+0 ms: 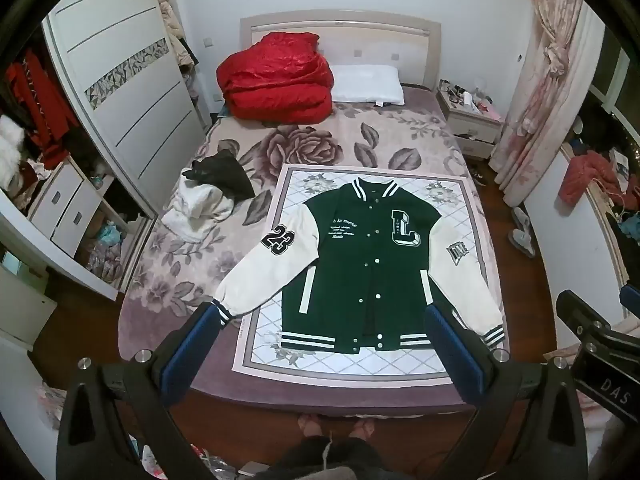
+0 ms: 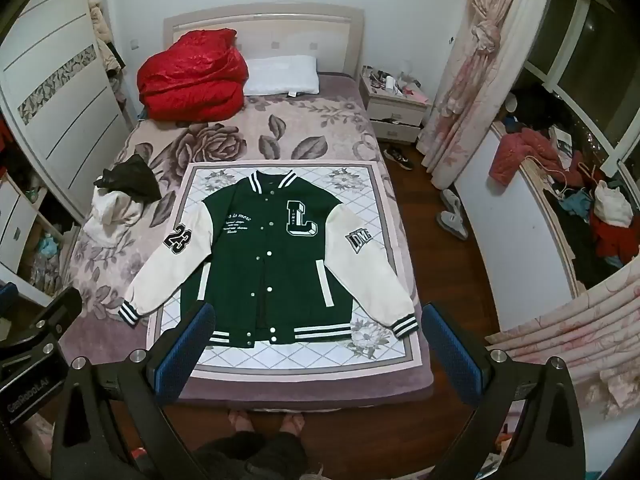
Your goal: Fold large clothes
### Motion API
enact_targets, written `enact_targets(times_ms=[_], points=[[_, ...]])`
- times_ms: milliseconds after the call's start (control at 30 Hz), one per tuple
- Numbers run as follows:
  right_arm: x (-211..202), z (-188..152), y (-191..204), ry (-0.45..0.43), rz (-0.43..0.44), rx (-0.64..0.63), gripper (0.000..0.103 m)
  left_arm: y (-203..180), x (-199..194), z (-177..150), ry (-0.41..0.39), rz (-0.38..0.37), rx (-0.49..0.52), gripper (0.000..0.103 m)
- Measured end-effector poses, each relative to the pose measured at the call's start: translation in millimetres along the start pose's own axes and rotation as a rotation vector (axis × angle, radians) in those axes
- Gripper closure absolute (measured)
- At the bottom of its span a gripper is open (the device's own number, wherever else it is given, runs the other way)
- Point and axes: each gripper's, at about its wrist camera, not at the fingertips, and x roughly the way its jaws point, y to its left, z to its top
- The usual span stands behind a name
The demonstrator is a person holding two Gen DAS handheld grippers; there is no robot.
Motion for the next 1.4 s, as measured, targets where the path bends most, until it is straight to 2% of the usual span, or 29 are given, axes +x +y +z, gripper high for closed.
enact_targets(times_ms=[600, 867, 967, 1400], points=[[-3.0, -2.6, -2.4, -0.015, 0.005, 0.005, 0.000, -1.1, -0.3, 0.4, -0.012, -0.008, -0.005, 0.000], [-5.3, -4.8, -3.9, -0.019, 0.010, 0.010, 0.000, -16.7, -7.4, 21.8, -0.019, 0.000, -0.003, 0.000], [-8.7, -0.3, -2.0, -0.019, 0.009, 0.011, 0.000, -19.7, -21.9, 19.5, -0.026, -0.010, -0.005, 0.000], [-12.1, -3.6, -4.9, -0.024, 0.012, 0.014, 0.000, -18.3, -22.3, 25.4, -0.039, -0.016, 0.002, 0.000]])
